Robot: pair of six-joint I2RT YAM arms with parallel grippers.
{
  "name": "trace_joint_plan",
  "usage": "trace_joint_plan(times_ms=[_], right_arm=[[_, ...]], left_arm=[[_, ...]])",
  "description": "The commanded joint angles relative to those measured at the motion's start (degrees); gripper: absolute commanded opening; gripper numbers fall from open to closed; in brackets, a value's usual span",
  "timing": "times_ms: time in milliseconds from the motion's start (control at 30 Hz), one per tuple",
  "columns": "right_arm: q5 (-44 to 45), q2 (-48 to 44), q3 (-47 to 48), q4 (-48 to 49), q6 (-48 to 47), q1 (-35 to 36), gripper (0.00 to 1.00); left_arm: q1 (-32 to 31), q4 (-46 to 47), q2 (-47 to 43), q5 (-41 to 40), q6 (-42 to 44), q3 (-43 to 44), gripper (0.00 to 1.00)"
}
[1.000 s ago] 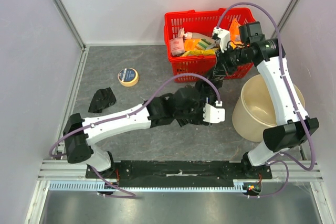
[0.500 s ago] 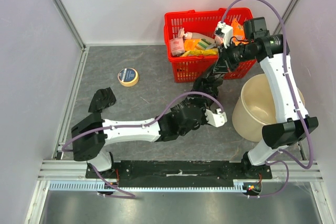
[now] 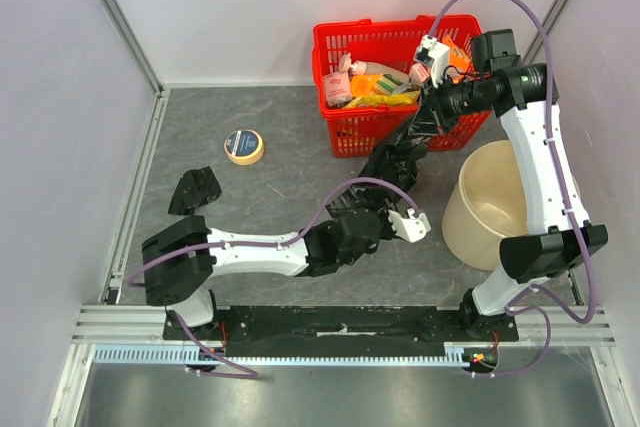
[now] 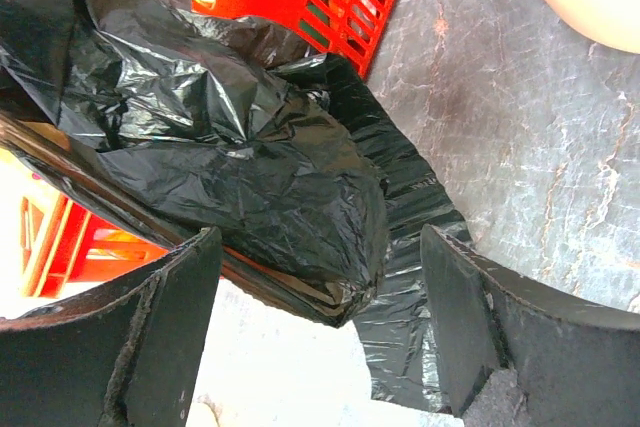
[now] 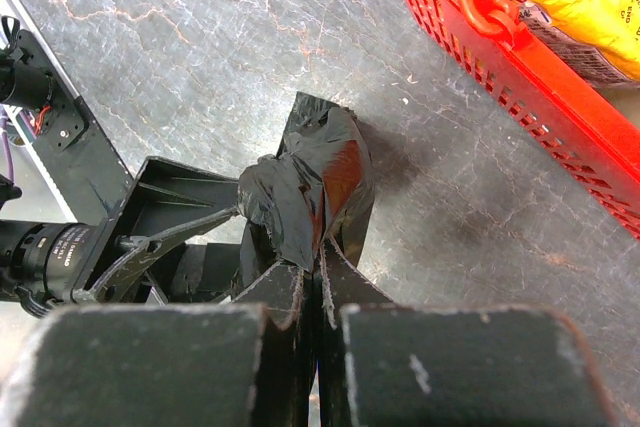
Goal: Put the trash bags into the trash bin
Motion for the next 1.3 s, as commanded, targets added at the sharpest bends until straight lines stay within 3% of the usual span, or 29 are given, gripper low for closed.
trace_joint_plan(times_ms=[0,167,400,467,567,700,767,800,933,1100,1267], right_arm=[[-2.0,0.2,1.5,-1.1,-0.4,-0.6,0.00],[-2.8,-0.3,0.9,-1.2,-0.5,-0.6,0.00],[-2.9,-1.1,0.6,-1.4,-0.5,-0.7,0.00],[-3.0,-1.2,0.3,-1.5,-0.6,-0.7,0.00],[-3.1,-1.6,-0.3,-1.4,-0.8,-0.7,0.00],[-3.2,-1.7,-0.8,-1.5,-1.1,-0.7,0.00],[-3.1,-1.8,-1.2,-1.6,-1.1,-0.7,0.00],[-2.9,-1.8,-1.4,-1.5,-1.2,-0.7,0.00],[-1.9,-1.2,-1.5,-1.4,-1.1,-0.8,0.00],[-0.5,-0.2,-1.4,-1.4,-1.1,-1.0,0.00],[1.9,0.7,-1.9,-1.4,-1.1,-1.1,0.00]], left_arm=[[-0.7,4.9,0.9,-1.2,-4.6,-0.1,0.86],[-0.6,8.7,2.6,-2.3,-1.3,0.1,0.87],[1.5,21.5,6.4,-2.5,6.7,-1.8,0.83],[2.6,25.0,7.4,-2.3,8.5,-2.2,0.77],[4.1,27.6,7.6,-1.3,9.2,-2.8,0.59],[5.5,26.3,5.5,1.0,7.0,-3.1,0.28],[6.1,23.0,3.3,2.5,5.1,-2.7,0.07],[6.3,20.0,2.5,2.8,4.1,-2.3,0.02],[7.3,2.9,-2.4,8.5,-2.6,1.0,0.02],[11.4,-29.7,-7.7,31.2,-13.4,11.7,0.02],[13.8,-43.8,-11.4,42.3,-13.6,18.4,0.02]])
